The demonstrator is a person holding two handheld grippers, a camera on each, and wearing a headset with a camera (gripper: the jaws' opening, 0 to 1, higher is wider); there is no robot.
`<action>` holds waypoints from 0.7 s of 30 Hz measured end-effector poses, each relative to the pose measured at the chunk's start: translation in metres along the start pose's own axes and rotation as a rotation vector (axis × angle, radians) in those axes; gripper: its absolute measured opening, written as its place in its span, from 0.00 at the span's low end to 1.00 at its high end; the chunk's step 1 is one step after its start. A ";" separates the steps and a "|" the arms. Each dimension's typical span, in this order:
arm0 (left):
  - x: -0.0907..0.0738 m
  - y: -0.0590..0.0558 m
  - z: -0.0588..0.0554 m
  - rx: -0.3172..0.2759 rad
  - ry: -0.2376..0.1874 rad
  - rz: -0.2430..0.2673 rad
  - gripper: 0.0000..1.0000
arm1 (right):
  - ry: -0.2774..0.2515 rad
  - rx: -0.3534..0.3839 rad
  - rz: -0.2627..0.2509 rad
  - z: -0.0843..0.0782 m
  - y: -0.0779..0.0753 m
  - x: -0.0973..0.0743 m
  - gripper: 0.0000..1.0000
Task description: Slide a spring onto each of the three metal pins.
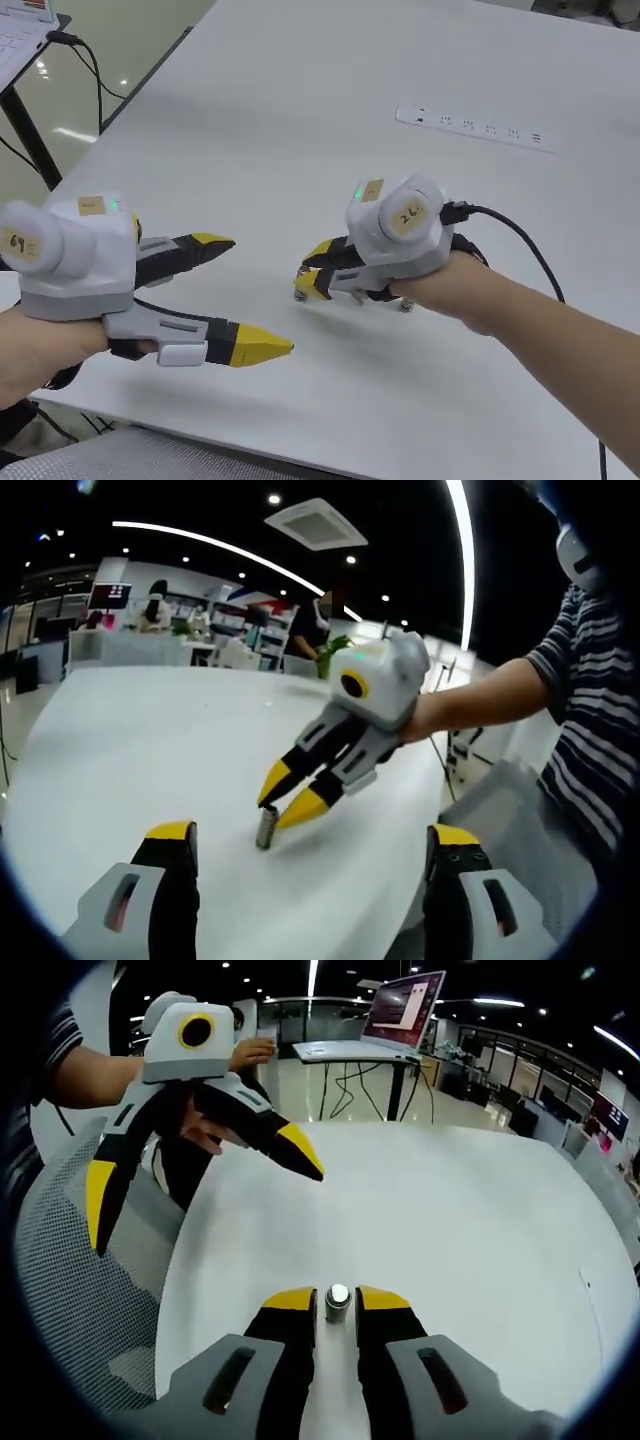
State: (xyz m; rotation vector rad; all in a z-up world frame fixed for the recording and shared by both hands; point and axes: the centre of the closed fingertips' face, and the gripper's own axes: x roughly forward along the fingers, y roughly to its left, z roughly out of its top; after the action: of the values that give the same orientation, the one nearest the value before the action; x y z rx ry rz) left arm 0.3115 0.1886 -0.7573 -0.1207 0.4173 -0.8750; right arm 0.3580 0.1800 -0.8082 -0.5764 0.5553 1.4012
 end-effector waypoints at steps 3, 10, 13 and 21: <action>0.001 -0.001 0.002 0.004 -0.001 -0.003 0.92 | -0.027 0.005 -0.010 0.004 0.000 -0.006 0.15; 0.003 -0.002 0.005 0.017 0.000 -0.008 0.92 | -0.080 0.038 -0.028 0.008 -0.001 -0.020 0.20; 0.004 -0.003 0.006 0.015 0.006 -0.009 0.92 | -0.096 0.046 -0.037 0.008 -0.002 -0.026 0.22; 0.008 -0.005 0.009 0.022 0.011 -0.012 0.91 | -0.146 0.084 -0.062 0.009 -0.002 -0.044 0.28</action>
State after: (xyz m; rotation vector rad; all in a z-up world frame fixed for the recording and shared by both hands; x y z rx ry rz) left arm 0.3165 0.1787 -0.7499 -0.0983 0.4173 -0.8926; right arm 0.3560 0.1535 -0.7716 -0.4175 0.4731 1.3428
